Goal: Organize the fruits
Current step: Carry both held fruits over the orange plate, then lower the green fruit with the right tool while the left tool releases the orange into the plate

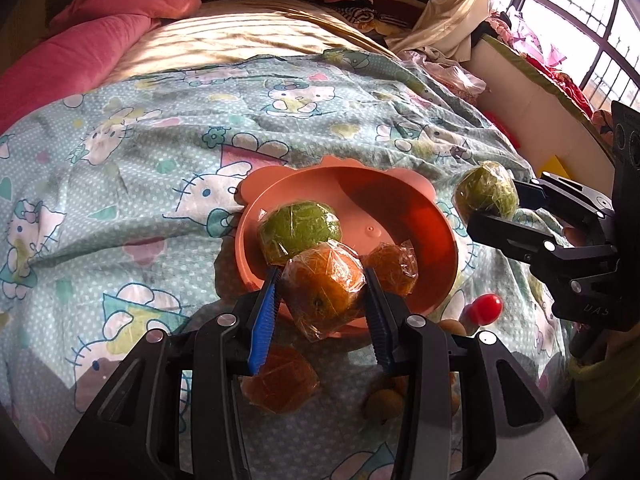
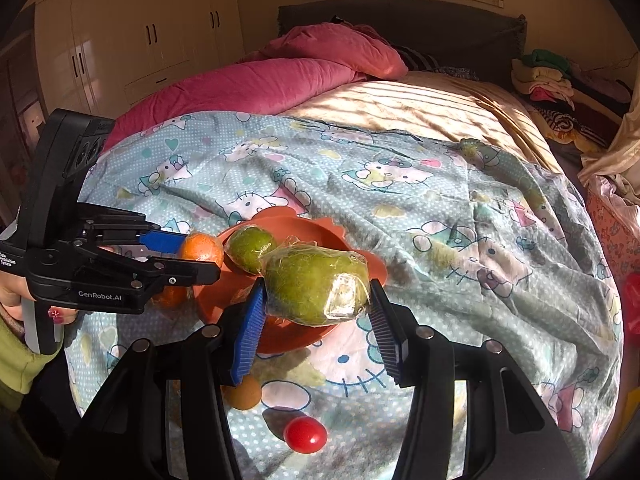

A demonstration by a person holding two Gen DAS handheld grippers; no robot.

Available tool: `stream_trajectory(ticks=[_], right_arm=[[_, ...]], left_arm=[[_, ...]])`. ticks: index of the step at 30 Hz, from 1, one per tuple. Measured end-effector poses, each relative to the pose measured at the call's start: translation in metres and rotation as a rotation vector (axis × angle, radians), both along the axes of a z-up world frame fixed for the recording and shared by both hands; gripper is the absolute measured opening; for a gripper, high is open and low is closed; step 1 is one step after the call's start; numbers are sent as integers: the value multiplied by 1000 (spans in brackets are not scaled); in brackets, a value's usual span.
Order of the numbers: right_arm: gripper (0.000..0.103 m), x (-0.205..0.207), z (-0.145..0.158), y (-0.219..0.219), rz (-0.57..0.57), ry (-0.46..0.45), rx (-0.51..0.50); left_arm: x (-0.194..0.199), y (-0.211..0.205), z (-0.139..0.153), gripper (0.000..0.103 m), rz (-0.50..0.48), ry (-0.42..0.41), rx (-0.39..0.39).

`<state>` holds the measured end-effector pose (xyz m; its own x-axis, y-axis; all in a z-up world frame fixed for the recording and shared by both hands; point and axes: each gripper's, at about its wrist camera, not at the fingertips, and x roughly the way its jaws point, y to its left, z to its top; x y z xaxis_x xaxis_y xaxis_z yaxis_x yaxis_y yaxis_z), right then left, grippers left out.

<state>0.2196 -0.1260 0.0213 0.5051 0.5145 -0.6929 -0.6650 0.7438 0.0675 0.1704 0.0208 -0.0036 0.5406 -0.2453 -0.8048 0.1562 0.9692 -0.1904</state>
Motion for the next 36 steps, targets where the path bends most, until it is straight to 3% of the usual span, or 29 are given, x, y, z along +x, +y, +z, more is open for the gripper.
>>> stream_trajectory(ticks=[36], right_arm=[[49,24,-27,33,106,37,-154]], left_arm=[[10,1,-16,33,4,28,-2]])
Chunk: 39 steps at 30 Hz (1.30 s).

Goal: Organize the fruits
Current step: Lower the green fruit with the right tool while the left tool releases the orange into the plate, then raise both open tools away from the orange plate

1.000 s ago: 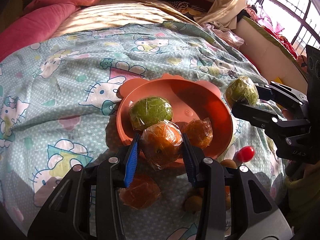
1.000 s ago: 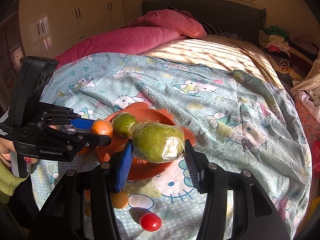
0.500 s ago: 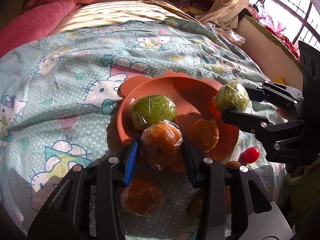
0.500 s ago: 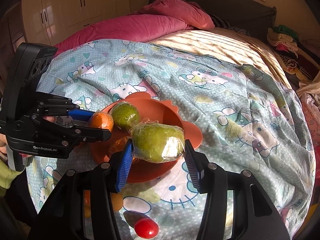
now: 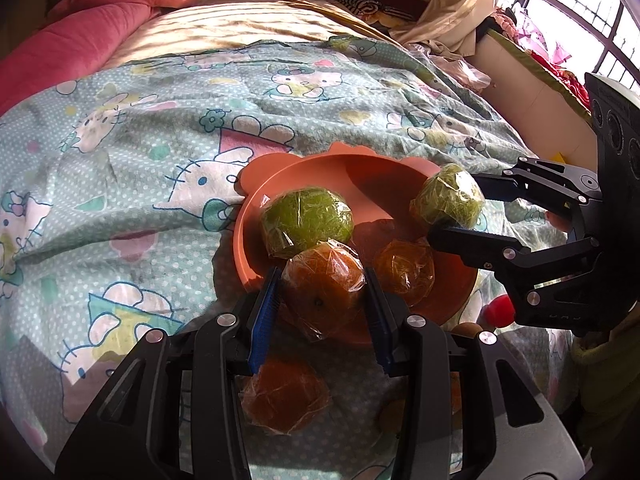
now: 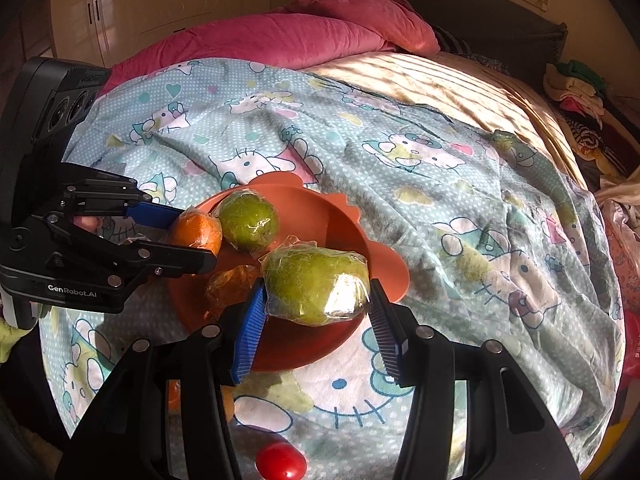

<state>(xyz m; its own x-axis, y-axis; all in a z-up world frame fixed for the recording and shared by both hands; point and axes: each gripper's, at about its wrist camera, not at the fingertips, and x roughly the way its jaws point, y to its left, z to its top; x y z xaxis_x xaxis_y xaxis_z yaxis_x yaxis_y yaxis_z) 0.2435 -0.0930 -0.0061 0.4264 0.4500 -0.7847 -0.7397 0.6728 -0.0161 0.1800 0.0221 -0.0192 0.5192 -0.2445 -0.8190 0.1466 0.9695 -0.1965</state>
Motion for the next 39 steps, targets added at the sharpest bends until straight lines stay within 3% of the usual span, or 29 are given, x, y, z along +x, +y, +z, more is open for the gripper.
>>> stream_trajectory(ticks=[26,39], right_arm=[[49,3,6,-5,-4,-4,20],[58,-5,12,-14,-23,-5,61]], left_arm=[[2,1,-2,33,4,5,-13],[-3,4,5,46,16,-13,-24]])
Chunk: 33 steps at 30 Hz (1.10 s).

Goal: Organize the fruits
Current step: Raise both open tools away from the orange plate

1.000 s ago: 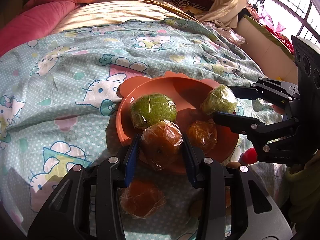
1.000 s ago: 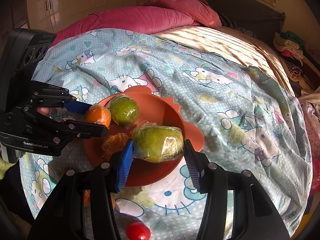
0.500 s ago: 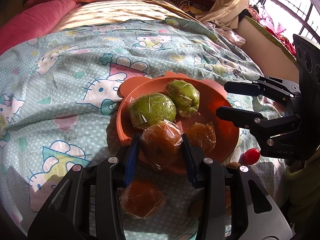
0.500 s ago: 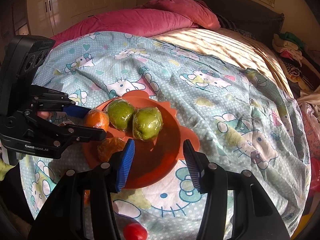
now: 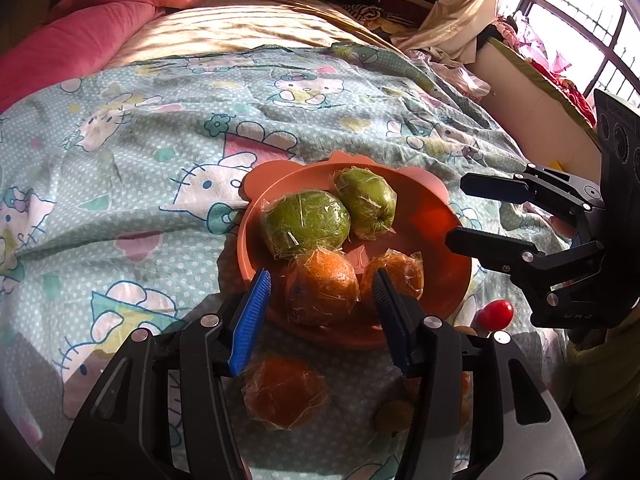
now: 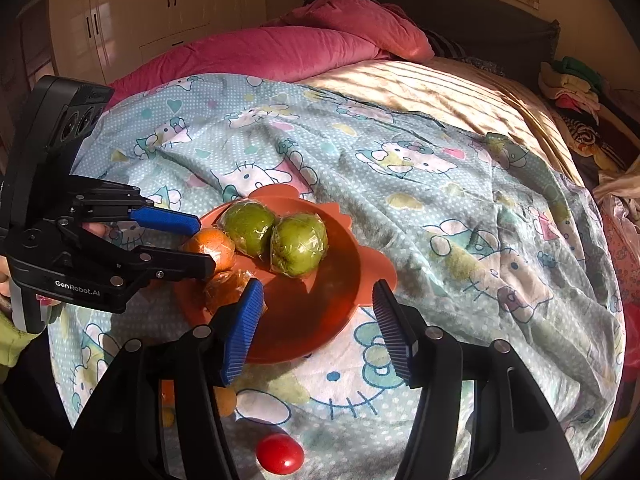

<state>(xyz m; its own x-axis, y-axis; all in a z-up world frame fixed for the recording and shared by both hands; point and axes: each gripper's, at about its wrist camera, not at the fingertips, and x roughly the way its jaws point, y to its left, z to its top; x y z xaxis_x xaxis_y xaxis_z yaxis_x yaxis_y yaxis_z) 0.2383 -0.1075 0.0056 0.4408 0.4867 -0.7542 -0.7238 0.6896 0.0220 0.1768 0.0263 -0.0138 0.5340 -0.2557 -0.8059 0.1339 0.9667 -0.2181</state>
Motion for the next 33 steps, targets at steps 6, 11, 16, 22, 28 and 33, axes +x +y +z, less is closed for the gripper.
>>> stream_trajectory(ticks=[6,11,16,22,28,33], right_arm=[[68,-5,7,-6,-20,-11,30],[75,-9,14,-13,-40,-27,48],[80,-11,20,-18,-63,-40,69],[86,-14,31,-24,-95,-69,90],[93,-20,43,-27,-113,-99,113],[94,-28,54,-31,-124,-123,137]], left_arm=[[-5,2,10,54,12,-27,-10],[-12,2,24,65,16,-69,-17],[-18,5,36,74,37,-105,-19],[-23,12,45,88,59,-133,-38],[-27,14,52,93,74,-151,-42],[-36,15,61,93,76,-174,-40]])
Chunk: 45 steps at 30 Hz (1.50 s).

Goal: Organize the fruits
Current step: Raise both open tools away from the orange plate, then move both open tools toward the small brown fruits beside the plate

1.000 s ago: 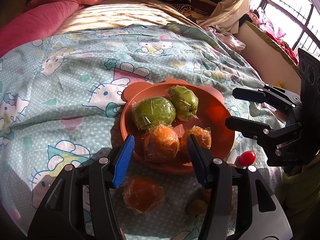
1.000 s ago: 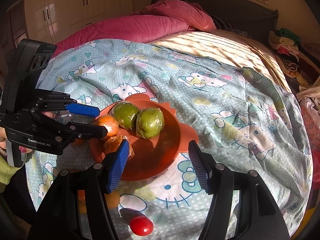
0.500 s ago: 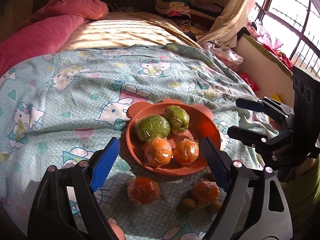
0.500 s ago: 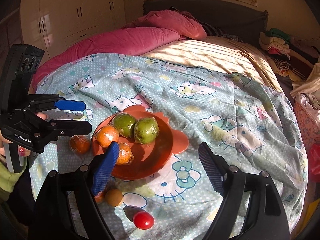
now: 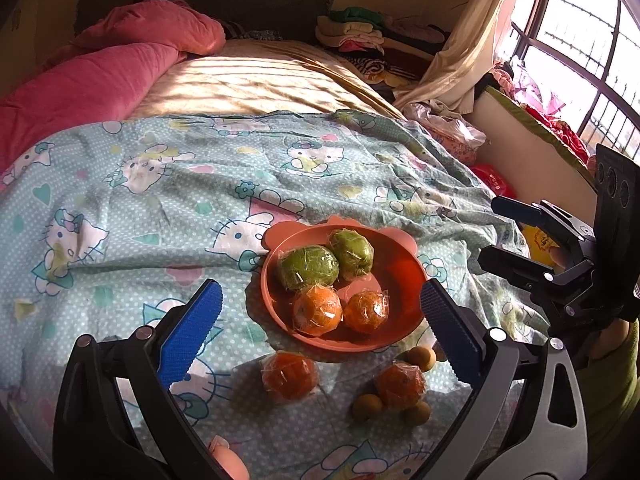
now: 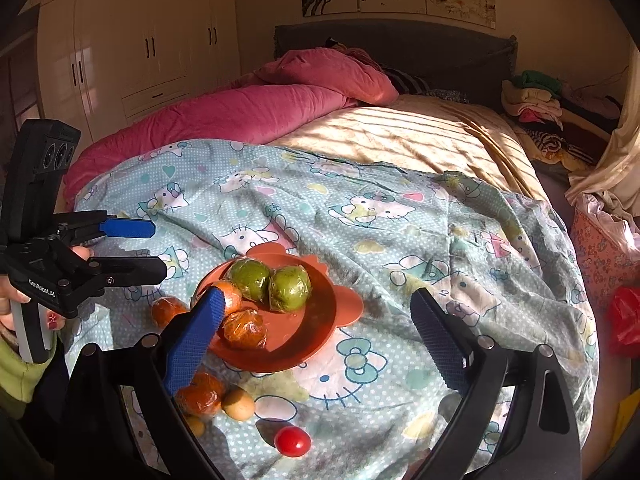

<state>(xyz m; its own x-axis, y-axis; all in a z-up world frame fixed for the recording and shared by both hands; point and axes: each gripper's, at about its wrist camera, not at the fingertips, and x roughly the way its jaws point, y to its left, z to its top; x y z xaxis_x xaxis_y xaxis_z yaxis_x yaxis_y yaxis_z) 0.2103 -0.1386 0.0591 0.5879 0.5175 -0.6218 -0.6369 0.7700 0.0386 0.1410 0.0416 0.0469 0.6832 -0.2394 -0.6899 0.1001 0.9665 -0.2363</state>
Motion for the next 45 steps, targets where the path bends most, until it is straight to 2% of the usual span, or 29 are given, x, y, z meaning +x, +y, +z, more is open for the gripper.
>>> stream_trajectory(ticks=[11,24,37,45], right_arm=[[97,-24,14,-5,0,-38,26],[97,-49,11,-5,5,-47,25],[97,-69,-5,-6,15,-9,19],[97,-80,-25,-8,20,39,-5]], left_arm=[[-16,0,15,93,-5,-37,0],[-35,4,16,93,-4,-49,2],[-54,3,6,93,-24,-29,-3],[-54,-16,-3,93,-102,-3,24]])
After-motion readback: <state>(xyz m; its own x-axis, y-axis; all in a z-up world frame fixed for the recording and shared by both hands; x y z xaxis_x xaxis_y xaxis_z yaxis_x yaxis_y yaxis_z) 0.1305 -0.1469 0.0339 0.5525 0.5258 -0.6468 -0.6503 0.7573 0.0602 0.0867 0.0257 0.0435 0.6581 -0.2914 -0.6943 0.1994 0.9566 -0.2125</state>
